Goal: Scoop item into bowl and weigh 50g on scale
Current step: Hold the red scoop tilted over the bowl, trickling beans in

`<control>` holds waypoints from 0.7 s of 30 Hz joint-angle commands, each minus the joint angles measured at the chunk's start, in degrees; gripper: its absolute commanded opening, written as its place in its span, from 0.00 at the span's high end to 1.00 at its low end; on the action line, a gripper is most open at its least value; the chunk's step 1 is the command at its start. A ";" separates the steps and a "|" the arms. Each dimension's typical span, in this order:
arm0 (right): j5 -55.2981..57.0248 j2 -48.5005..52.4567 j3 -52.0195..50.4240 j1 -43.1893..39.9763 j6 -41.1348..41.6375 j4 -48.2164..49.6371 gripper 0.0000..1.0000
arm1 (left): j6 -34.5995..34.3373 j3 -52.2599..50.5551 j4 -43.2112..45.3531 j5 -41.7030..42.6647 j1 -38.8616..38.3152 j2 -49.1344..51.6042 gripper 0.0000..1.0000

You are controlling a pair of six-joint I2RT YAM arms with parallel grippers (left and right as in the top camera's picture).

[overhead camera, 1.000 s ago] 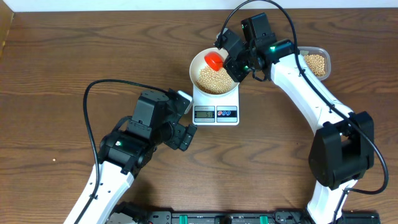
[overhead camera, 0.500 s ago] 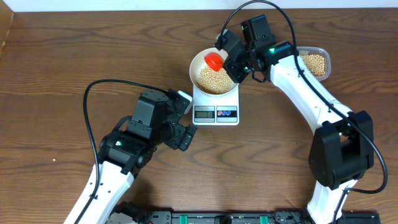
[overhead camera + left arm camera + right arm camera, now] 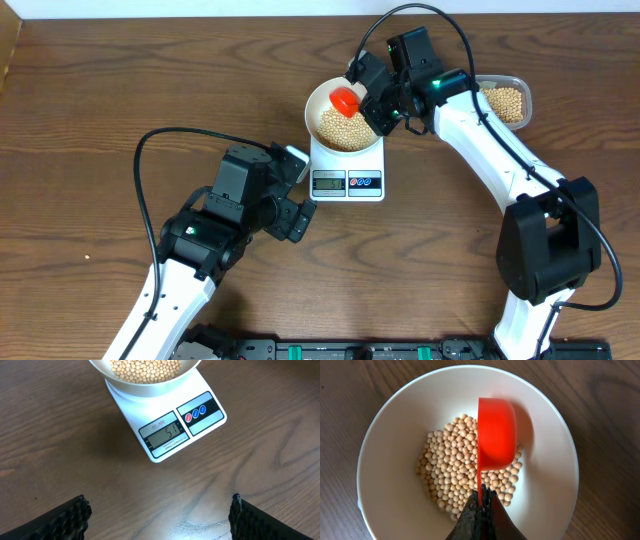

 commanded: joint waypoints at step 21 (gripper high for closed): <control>0.55 0.35 -1.88 2.12 0.00 0.48 0.99 | -0.28 -0.24 -0.04 0.70 -0.17 -0.04 0.09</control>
